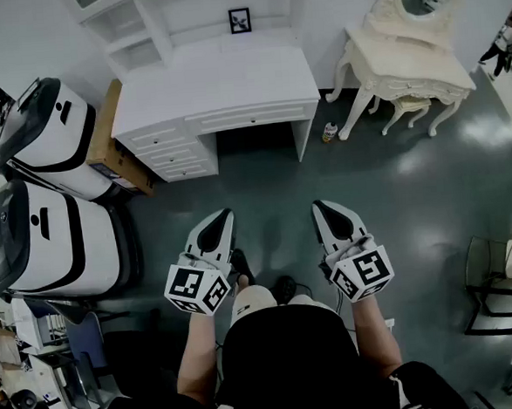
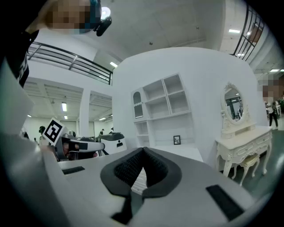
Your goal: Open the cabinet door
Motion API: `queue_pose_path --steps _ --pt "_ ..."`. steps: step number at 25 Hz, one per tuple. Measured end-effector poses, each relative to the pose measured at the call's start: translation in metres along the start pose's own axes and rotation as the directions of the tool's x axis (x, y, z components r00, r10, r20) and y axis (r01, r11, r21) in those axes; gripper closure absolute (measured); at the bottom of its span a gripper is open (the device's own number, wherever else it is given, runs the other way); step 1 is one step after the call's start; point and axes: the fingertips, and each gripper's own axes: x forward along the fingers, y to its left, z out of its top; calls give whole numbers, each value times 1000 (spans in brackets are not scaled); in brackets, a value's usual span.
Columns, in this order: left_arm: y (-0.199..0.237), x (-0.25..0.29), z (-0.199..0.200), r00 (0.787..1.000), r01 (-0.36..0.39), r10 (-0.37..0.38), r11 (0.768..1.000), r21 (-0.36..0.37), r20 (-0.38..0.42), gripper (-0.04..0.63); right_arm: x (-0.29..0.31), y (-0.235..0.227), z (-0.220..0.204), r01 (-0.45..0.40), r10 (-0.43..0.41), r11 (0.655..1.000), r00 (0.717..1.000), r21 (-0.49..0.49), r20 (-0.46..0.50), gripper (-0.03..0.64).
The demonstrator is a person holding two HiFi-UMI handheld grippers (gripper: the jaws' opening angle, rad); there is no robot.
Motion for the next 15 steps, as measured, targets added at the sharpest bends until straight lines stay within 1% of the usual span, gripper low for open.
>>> queue_pose_path --steps 3,7,11,15 --pt "-8 -3 -2 1000 3 -3 1000 6 -5 572 -7 1 1 4 -4 1000 1000 -13 1 603" --pt "-20 -4 -4 1000 19 -19 1000 3 -17 572 -17 -3 2 15 -15 1000 1000 6 3 603" --pt "-26 -6 -6 1000 13 -13 1000 11 -24 572 -24 -3 -3 1 -1 1000 1000 3 -7 603" --pt "-28 -7 -14 999 12 -12 1000 0 -31 572 -27 -5 -8 19 -20 999 1000 38 4 601"
